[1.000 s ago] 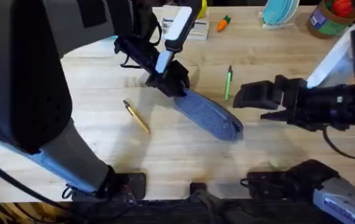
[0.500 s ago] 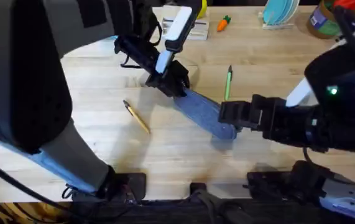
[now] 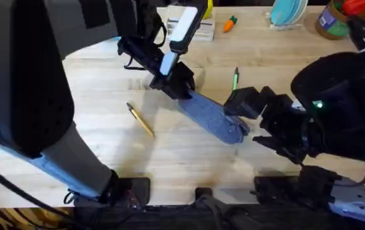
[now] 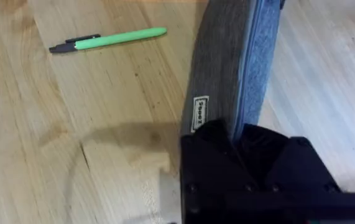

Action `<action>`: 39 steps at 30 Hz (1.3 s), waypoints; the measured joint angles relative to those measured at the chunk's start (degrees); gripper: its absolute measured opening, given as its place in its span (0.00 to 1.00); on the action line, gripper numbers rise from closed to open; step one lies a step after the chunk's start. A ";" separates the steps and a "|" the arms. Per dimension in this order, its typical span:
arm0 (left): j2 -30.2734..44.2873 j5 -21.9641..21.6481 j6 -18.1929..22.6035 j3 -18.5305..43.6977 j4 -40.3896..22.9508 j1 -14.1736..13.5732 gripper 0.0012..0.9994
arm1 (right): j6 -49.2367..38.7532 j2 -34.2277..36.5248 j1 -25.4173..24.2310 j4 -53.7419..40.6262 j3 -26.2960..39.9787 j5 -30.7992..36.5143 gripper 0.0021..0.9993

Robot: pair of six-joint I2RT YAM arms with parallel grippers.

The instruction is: Unzip the bag, pick up the pens from the table one at a time and place them inside, then zip the bag closed.

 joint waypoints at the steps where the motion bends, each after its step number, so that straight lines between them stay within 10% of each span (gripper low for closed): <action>1: 0.00 0.00 0.00 0.00 0.00 0.00 0.04 | 0.51 0.04 0.00 0.01 0.00 0.00 1.00; 25: 0.00 -0.02 0.00 0.00 0.00 0.00 0.04 | 2.27 18.20 0.15 3.37 0.00 -2.49 0.95; 39: 0.00 -0.02 0.00 0.00 0.11 0.00 0.04 | 2.29 24.25 0.15 4.26 0.00 3.42 0.71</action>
